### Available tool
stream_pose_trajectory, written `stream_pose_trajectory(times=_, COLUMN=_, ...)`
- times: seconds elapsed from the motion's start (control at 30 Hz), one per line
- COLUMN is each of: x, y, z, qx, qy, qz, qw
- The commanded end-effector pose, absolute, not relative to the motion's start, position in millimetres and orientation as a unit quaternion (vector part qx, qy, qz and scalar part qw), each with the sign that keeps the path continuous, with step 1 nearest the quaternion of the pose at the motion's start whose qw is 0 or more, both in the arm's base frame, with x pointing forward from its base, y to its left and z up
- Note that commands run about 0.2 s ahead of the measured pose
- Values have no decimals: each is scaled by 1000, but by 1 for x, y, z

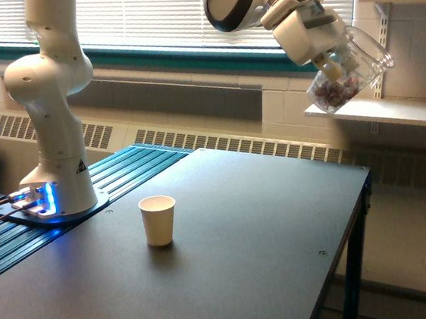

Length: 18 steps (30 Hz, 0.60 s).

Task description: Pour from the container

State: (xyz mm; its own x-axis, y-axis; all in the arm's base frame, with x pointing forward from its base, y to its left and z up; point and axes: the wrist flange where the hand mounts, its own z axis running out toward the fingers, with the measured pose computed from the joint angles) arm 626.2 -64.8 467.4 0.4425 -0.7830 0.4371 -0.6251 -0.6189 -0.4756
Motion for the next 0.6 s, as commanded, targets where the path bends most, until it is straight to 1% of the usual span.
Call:
stream_pose_trajectory(times=0.03, x=622, y=-64, z=447, qx=-873, qy=395, qz=-262, qw=113)
stream_pose_trajectory(times=0.1, x=621, y=-68, z=445, qx=-876, qy=395, qz=-255, qw=110)
stream_pose_trajectory(times=0.2, x=621, y=-73, z=439, qx=-870, qy=411, qz=-241, qw=127)
stream_pose_trajectory(times=0.37, x=615, y=-81, z=422, qx=-872, qy=416, qz=-223, qw=129)
stream_pose_trajectory(times=0.47, x=602, y=-87, z=406, qx=-859, qy=443, qz=-209, qw=149)
stream_pose_trajectory(times=0.53, x=589, y=-87, z=397, qx=-861, qy=443, qz=-202, qw=147)
stream_pose_trajectory(times=0.6, x=579, y=-87, z=403, qx=-857, qy=443, qz=-212, qw=154)
